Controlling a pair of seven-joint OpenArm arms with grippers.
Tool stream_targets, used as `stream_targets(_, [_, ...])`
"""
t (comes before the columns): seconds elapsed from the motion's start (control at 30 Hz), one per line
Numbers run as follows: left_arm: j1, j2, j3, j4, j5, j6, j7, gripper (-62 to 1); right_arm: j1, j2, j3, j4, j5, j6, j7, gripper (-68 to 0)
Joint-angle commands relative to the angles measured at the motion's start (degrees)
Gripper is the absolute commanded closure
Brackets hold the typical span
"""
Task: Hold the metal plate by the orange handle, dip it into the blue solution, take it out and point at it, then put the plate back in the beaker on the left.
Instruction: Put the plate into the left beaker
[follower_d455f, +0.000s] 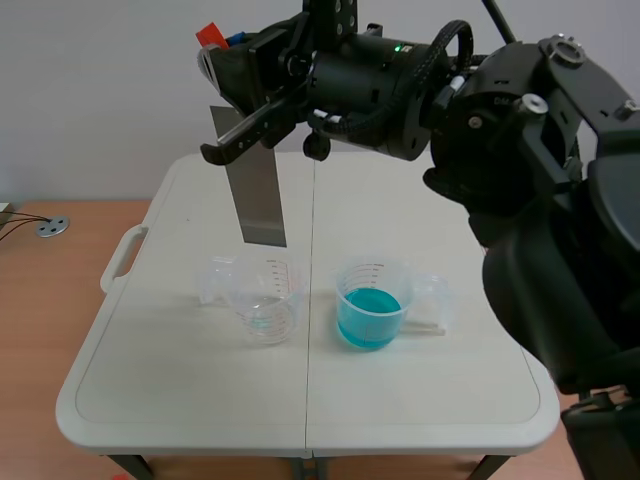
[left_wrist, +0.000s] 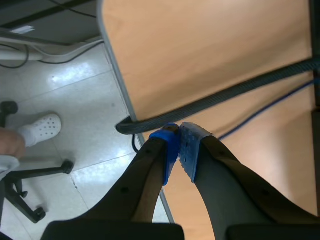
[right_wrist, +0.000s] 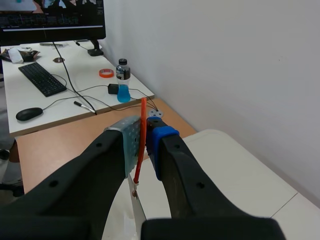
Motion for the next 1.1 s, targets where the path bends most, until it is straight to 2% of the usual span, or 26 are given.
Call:
stream_targets(0.0, [0.1, -0.5, -0.2, 0.4, -0.2, -0.1, -0.5, -1.8, 2.3, -0.3, -0.7, -0.2, 0.5, -0.2, 0.9, -1.3])
stream_targets(0.67, [-0.2, -0.5, 0.0, 0.4, -0.2, -0.1, -0.3, -1.8, 5.2, -1.9, -1.7, -10.1, 0.3, -0.4, 2.2, -1.3])
stream_targets(1.07, [-0.5, -0.6, 0.0, 0.4, -0.2, -0.2, 0.8, -1.8, 5.2, -1.9, -1.7, -12.5, 0.3, -0.4, 2.6, -1.3])
